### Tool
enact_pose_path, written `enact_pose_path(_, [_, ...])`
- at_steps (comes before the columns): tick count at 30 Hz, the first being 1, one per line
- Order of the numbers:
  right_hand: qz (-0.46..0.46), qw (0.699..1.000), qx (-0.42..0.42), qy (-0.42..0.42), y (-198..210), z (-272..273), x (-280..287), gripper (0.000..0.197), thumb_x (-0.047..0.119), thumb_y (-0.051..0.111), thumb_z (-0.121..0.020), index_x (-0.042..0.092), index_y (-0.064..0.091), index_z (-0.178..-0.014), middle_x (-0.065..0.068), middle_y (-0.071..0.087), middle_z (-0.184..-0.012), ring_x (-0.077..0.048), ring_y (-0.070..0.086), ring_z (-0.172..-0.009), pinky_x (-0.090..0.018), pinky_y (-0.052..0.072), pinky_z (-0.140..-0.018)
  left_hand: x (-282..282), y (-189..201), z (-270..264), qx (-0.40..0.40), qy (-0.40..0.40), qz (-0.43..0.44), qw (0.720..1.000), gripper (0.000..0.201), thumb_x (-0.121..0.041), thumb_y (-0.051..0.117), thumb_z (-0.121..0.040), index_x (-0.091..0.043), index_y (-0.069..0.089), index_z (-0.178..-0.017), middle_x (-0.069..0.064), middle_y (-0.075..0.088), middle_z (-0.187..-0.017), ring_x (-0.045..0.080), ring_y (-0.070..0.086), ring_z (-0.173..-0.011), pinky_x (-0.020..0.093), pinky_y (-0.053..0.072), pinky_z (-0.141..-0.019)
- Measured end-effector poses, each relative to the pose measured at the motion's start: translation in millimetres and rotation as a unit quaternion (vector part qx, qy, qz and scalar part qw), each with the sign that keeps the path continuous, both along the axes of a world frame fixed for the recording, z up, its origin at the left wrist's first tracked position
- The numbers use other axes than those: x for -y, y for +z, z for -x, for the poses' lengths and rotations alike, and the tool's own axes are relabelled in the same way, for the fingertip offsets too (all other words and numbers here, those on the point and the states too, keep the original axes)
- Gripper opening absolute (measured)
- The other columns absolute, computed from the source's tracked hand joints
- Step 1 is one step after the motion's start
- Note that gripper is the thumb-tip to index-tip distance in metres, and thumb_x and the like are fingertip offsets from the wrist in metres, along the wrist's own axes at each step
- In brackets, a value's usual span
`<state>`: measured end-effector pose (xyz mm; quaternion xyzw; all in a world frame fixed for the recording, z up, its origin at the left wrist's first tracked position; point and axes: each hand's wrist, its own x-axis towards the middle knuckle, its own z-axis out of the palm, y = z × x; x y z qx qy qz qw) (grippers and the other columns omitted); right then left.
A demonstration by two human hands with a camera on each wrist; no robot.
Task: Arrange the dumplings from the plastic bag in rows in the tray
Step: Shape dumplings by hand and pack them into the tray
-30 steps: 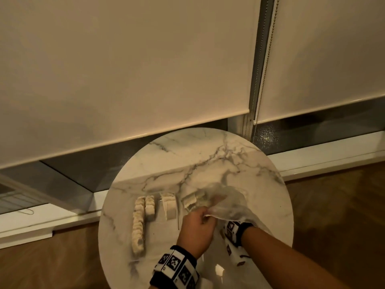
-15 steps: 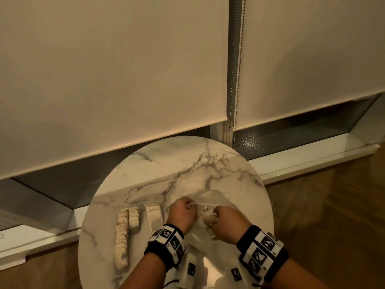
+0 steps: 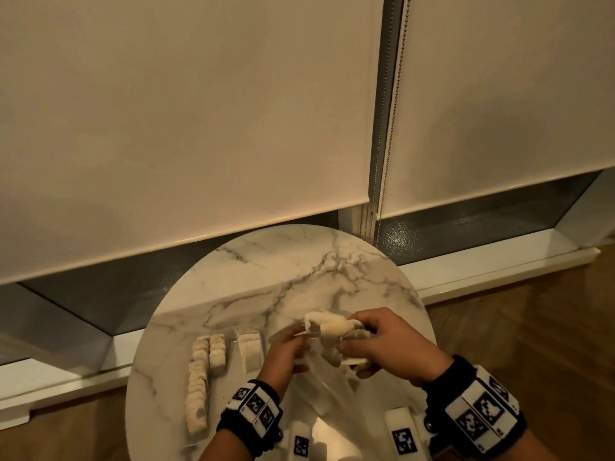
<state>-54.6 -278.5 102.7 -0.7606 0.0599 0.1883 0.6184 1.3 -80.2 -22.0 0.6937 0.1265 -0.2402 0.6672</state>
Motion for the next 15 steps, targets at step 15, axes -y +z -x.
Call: enact_pose_path(15, [-0.073,0.991,-0.002,0.110,20.6,-47.7,-132.5,0.015,0.004,0.072,-0.085,0.003,0.071,-0.100,-0.013,0.073,-0.087,-0.020,0.069,-0.074,-0.035,0.059,-0.067,-87.6,76.7,13.1,-0.131,0.158,0.374,0.905,0.093,-0.089,0.042,-0.072,-0.012,0.076,-0.111,0.022,0.068,-0.121,0.042,0.065,-0.107,0.065,0.046,-0.094])
